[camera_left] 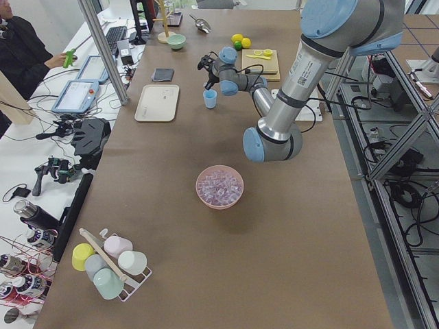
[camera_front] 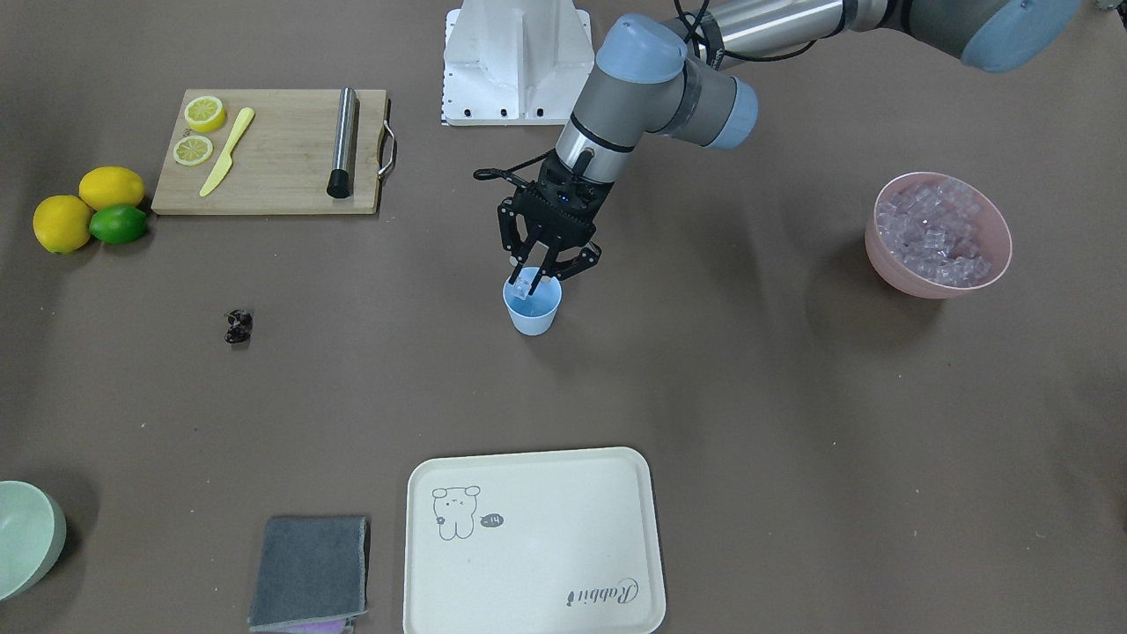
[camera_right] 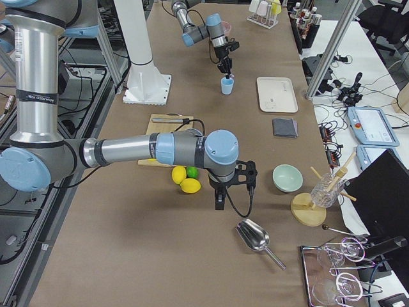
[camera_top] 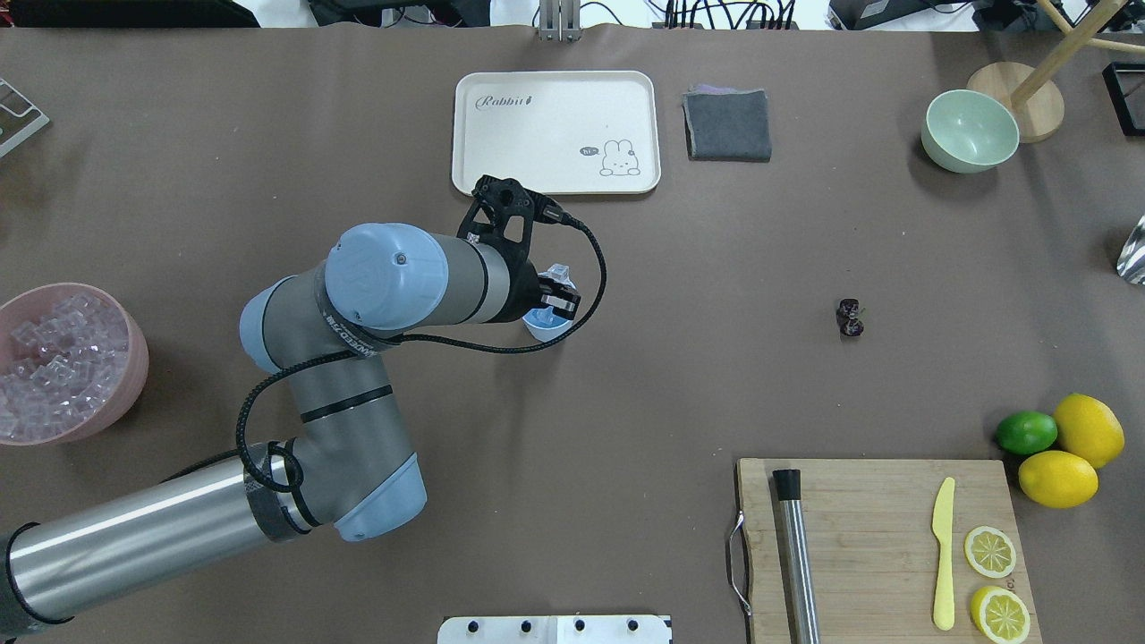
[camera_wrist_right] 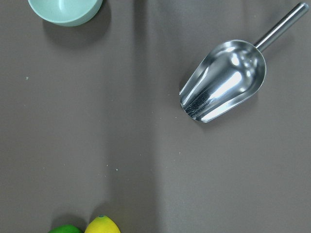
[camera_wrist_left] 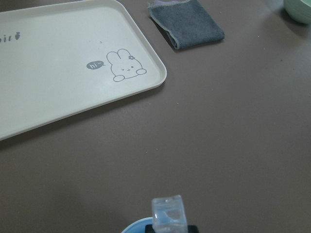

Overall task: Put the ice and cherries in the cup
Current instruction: 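Open the left gripper above the blue cup to drop the ice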

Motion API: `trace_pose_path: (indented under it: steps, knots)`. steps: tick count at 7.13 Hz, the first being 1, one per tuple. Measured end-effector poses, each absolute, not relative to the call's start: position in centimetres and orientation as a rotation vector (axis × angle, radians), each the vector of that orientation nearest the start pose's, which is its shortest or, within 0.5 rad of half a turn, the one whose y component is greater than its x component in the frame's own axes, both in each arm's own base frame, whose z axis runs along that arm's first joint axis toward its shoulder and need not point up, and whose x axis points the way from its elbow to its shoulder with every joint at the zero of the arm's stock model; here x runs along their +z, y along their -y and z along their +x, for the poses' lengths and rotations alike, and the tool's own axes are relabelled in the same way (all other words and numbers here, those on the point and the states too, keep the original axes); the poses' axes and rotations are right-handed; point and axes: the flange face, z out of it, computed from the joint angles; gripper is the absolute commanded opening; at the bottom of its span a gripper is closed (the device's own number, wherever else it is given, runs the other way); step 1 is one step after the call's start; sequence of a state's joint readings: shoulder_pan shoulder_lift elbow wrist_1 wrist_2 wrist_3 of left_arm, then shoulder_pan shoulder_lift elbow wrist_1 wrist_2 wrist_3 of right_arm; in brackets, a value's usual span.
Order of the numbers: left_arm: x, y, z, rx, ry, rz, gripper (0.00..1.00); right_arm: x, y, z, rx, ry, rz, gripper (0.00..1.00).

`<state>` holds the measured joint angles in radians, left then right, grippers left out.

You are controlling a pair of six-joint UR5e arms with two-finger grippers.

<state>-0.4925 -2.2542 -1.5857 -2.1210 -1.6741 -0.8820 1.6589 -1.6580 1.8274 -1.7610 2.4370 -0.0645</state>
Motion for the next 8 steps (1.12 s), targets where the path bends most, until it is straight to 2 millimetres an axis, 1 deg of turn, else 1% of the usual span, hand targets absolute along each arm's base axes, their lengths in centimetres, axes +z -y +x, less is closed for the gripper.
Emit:
trace_pose_path:
  steps: [2,3,4,5,7,8]
  knots:
    - [18.89,43.53,55.47,0.236,-1.075,0.611,0.0,58.53,44.2,9.62,0.03,0.868,0.048,1.0]
    - [19.06,43.5,55.48,0.236,-1.074,0.609,0.37,58.48,44.27,9.63,0.029,0.868,0.049,1.0]
    - [18.94,43.49,55.48,0.224,-1.079,0.602,0.87,58.4,44.36,9.63,0.029,0.868,0.051,1.0]
    - [18.72,43.49,55.48,0.2,-1.089,0.587,0.97,58.31,44.44,9.64,0.028,0.868,0.053,1.0]
    - [18.45,43.42,55.4,0.169,-1.105,0.569,0.97,58.25,44.48,9.68,0.028,0.868,0.055,1.0]
    - [18.07,43.39,54.99,0.166,-1.113,0.569,0.97,58.26,44.49,9.67,0.028,0.868,0.055,1.0]
